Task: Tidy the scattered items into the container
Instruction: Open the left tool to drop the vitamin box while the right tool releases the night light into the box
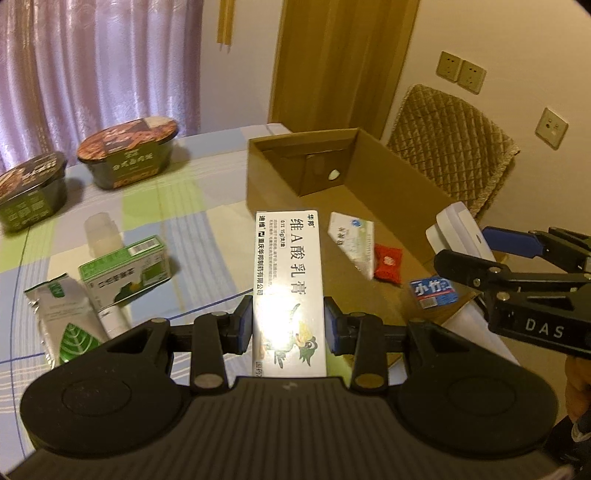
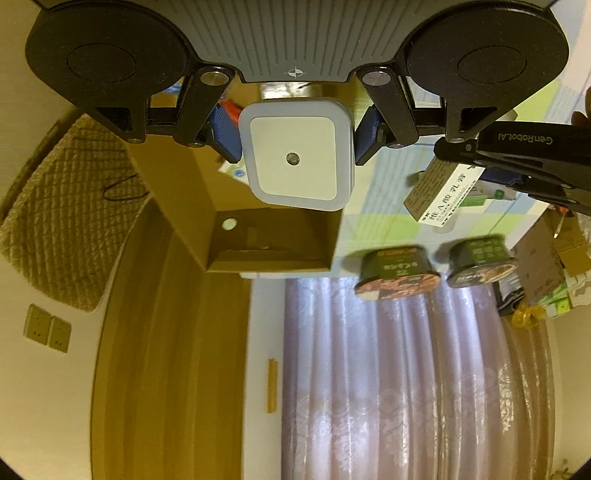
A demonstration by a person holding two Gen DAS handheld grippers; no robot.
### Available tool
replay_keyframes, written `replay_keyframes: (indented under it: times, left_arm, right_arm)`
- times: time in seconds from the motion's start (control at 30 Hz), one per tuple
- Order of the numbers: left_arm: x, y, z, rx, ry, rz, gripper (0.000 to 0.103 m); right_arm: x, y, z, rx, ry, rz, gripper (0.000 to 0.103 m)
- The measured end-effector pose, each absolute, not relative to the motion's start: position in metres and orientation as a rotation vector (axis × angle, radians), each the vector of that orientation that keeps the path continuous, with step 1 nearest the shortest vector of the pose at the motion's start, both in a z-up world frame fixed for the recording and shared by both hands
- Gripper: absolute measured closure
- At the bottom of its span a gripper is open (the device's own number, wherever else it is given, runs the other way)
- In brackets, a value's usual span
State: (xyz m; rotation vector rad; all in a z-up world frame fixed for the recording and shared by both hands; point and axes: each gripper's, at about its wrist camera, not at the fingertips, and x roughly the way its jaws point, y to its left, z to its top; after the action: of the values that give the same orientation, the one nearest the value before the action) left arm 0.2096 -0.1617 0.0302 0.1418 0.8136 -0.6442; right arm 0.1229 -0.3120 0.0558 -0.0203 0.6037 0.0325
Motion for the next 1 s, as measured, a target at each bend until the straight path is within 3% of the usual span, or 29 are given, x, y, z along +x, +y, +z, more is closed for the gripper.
replay_keyframes:
  times: [1.0]
  left_arm:
    - [0.196, -0.250, 0.019, 0.199, 0.812, -0.771, 0.070]
  right_arm:
    - [0.109, -0.385, 0.046, 0.064, 0.601, -0.107, 0.035]
